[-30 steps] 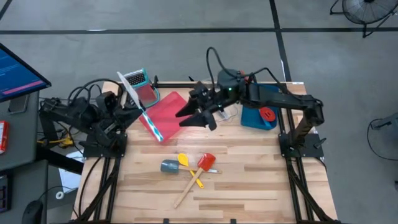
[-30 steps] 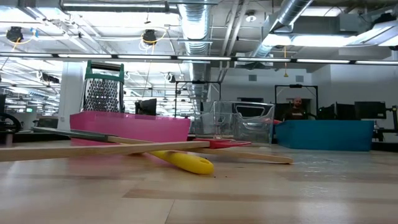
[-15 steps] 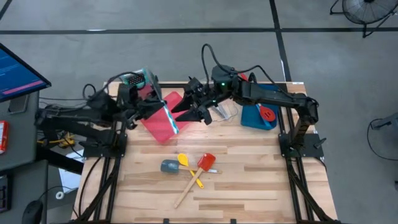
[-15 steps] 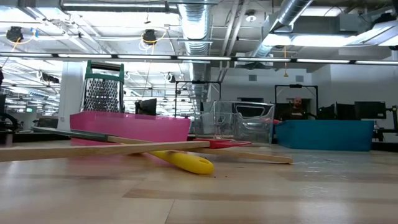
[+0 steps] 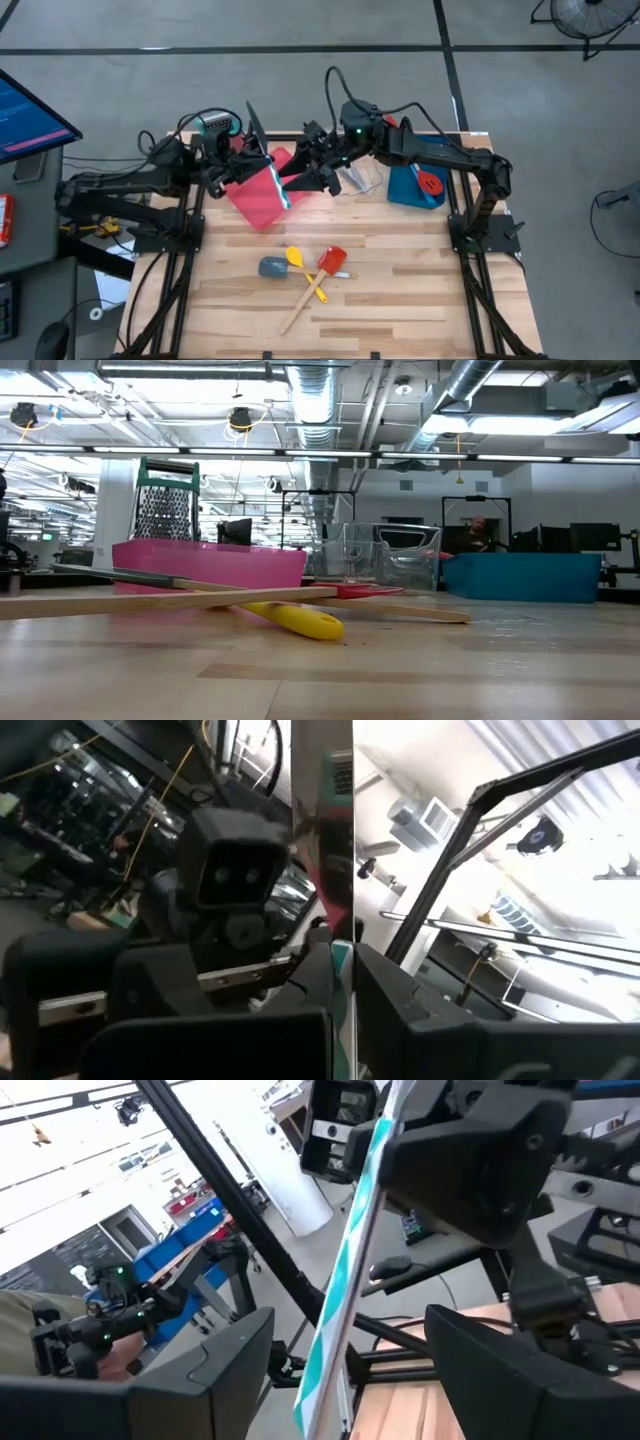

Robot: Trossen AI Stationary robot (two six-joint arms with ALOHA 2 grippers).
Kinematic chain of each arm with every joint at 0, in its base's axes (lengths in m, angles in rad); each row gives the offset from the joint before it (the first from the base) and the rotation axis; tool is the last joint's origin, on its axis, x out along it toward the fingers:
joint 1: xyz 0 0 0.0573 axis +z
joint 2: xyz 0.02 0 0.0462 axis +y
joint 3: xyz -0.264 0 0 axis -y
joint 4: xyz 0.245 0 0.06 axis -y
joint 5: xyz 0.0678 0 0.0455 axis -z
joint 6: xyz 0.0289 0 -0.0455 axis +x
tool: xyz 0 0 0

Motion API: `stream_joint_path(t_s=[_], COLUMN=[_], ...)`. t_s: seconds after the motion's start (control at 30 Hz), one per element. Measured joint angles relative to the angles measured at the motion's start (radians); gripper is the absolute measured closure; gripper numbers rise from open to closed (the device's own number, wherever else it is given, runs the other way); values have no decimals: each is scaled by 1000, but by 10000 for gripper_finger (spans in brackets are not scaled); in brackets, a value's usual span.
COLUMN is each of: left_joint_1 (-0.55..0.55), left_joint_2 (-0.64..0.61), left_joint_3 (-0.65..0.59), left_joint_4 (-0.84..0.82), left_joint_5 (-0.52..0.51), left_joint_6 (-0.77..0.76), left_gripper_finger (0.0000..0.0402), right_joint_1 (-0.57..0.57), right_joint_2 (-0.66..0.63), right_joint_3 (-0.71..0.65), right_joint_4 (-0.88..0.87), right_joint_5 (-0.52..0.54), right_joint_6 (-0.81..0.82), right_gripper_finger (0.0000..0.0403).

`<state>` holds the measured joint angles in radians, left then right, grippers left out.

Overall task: Pick & Place Kitchen Items
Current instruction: Put the blue and white knife into the transparent bin

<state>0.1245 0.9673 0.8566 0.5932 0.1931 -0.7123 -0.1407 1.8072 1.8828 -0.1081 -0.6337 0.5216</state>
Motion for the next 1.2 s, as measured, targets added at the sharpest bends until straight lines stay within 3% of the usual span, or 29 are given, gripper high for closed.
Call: stream_joint_path(t_s=[0.53,0.63,1.03,1.2], left_joint_1=[52,52,51,51], left_joint_2=[61,66,90,89], left_joint_3=[1,1,1,1], left_joint_4=[84,85,104,106], left_joint_5=[100,103,110,115], left_joint_6=[-56,-60,-77,-78], left_gripper_finger=[394,394,394,394], right_joint_1=[3,4,1,2], right_joint_2=[0,0,0,0], right_joint_3=[0,0,-1,-1], right_joint_4=[-4,-4,-32,-33], right_joint_5=[2,1,-44,-42], right_joint_6=[-34,-34,-30,-30], right_gripper_finger=[151,183,379,382])
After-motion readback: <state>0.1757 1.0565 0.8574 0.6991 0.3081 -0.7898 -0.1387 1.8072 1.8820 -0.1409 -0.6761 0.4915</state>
